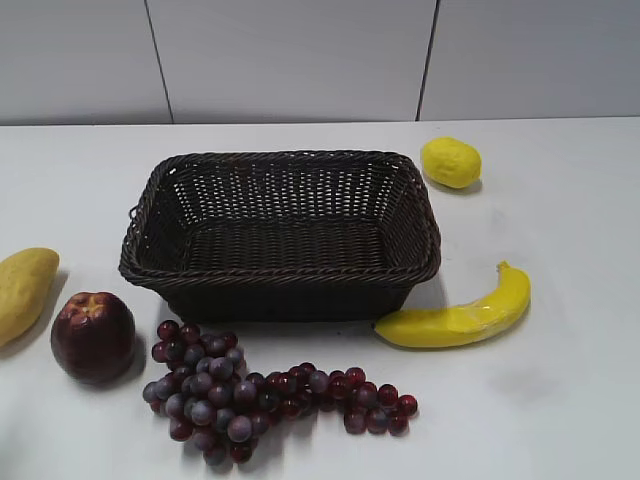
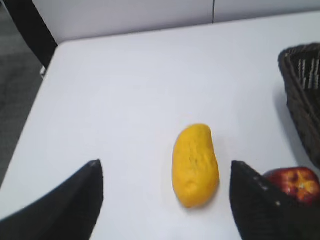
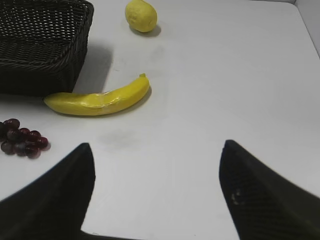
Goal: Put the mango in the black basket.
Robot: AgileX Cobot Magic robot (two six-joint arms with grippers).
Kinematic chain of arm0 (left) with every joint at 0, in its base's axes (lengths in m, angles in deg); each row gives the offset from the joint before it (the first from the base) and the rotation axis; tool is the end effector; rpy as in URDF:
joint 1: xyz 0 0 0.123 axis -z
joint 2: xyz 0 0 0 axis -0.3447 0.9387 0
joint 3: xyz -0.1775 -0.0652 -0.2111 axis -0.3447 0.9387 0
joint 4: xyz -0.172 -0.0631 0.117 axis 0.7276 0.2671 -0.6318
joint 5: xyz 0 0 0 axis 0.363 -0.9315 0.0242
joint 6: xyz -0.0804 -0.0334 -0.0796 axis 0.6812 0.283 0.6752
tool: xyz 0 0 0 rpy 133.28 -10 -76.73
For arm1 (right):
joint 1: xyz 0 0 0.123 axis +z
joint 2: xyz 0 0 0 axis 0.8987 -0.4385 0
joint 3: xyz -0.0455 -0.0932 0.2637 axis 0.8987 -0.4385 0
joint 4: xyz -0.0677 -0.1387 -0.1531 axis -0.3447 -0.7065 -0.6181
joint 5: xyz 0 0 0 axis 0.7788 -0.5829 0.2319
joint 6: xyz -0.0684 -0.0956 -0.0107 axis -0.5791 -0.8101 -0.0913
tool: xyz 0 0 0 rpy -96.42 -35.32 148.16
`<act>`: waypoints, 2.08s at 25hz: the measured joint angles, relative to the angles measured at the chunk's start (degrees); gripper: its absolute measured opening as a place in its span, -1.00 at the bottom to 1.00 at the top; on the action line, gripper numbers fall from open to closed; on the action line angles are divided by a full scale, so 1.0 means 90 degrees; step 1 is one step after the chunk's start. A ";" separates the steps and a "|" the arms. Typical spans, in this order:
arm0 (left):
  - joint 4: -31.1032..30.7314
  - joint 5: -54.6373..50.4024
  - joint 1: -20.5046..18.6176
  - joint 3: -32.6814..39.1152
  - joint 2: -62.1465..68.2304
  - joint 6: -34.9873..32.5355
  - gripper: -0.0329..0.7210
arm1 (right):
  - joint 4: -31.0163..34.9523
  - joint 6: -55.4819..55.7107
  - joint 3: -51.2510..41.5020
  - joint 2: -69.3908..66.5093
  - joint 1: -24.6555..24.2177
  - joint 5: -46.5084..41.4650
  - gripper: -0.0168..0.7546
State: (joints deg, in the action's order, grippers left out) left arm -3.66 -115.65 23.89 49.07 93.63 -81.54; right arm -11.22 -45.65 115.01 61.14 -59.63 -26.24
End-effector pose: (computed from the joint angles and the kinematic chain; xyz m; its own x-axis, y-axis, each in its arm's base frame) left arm 0.1137 -0.0011 0.2742 -0.5744 0.1732 -0.8001 0.1007 0.9849 0.1409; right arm -0.0118 0.0098 0.2505 -0.4300 -0.0617 -0.9007 -0.1688 0.9856 0.0131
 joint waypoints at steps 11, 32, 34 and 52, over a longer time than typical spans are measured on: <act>0.0108 -0.0613 0.0000 -0.1514 0.4360 -0.0054 0.74 | 0.0000 0.0000 0.0000 0.0000 0.0000 0.0000 0.58; 0.0926 -0.1278 0.0044 -0.3423 0.7393 -0.0935 0.74 | 0.0000 0.0000 0.0000 0.0000 0.0000 -0.0006 0.58; 0.0927 -0.1194 0.0044 -0.3444 0.7558 -0.0935 0.74 | 0.0000 0.0000 0.0000 0.0000 0.0000 -0.0006 0.58; 0.0925 -0.1741 0.0044 -0.4062 0.8039 -0.0935 0.59 | 0.0000 0.0000 0.0000 0.0000 0.0000 0.0002 0.58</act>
State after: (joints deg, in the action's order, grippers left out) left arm 4.66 -131.32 24.28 12.51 165.98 -89.96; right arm -11.22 -45.65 115.01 61.14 -59.63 -26.23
